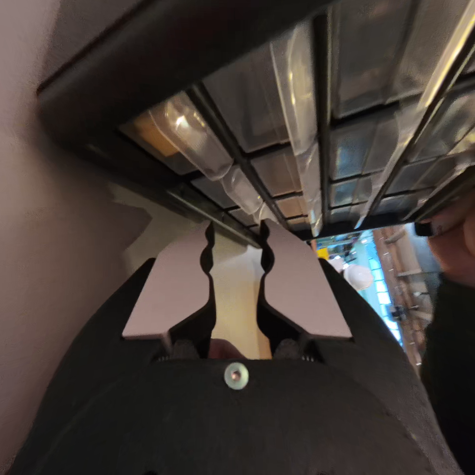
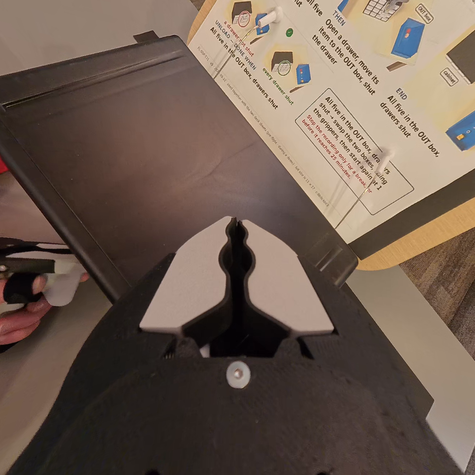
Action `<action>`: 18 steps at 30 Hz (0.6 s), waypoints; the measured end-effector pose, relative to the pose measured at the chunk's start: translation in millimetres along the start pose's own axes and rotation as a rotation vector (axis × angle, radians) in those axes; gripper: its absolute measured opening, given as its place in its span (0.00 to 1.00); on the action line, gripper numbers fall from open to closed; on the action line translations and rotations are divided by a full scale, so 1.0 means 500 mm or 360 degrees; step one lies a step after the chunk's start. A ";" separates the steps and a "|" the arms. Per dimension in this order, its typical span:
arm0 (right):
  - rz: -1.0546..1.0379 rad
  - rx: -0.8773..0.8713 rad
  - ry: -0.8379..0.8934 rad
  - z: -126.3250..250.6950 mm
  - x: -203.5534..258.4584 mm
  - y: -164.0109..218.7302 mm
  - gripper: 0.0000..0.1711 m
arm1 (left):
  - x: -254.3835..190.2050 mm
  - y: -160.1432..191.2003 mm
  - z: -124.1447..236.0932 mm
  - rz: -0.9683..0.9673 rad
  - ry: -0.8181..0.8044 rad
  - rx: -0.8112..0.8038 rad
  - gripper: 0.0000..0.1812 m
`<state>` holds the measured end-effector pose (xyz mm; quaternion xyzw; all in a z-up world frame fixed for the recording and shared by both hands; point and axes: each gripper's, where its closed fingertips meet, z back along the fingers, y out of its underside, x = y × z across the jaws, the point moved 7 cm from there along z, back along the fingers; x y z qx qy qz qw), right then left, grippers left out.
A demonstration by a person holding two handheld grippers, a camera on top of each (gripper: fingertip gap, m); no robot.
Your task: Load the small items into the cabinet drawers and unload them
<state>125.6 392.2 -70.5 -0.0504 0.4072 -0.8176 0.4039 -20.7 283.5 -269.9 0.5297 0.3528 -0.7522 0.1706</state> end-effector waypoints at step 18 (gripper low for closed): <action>0.0000 0.0000 0.0002 0.000 0.000 0.000 0.01 | 0.001 -0.012 -0.013 0.0106 0.0074 -0.0126 0.07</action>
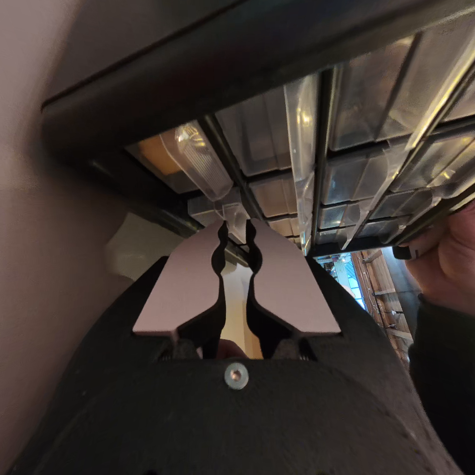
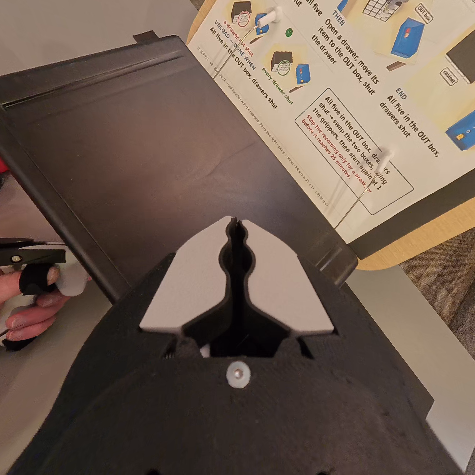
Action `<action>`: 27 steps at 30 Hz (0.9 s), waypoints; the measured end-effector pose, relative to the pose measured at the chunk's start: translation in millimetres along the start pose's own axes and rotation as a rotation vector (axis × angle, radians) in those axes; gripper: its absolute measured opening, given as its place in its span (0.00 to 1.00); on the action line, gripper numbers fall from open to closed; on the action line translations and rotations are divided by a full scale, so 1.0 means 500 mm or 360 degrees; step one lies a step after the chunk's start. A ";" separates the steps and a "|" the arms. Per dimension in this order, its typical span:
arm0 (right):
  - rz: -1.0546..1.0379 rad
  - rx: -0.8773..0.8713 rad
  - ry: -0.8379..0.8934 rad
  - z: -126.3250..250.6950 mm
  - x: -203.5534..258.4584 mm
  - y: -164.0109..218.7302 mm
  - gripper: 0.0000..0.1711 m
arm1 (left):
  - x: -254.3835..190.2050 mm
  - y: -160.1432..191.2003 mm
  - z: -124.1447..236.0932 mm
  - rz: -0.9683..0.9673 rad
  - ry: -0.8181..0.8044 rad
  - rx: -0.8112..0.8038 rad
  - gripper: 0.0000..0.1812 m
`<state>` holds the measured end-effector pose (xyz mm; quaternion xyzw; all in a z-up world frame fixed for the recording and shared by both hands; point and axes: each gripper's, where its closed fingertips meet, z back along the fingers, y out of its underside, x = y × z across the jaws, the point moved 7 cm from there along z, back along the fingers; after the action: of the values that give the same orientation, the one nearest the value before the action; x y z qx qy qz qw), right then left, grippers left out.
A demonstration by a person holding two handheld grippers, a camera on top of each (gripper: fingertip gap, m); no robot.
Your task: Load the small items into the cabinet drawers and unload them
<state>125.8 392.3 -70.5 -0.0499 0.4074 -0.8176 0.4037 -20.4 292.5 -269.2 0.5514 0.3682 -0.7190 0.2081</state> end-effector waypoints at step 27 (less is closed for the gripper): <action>0.0003 0.0000 0.0007 0.000 0.001 0.000 0.00 | -0.012 0.117 0.155 0.0018 -0.0045 0.0187 0.27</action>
<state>125.5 392.2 -70.7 -0.0478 0.4084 -0.8174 0.4035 -26.8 195.4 -271.5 0.5545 0.3193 -0.7459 0.1847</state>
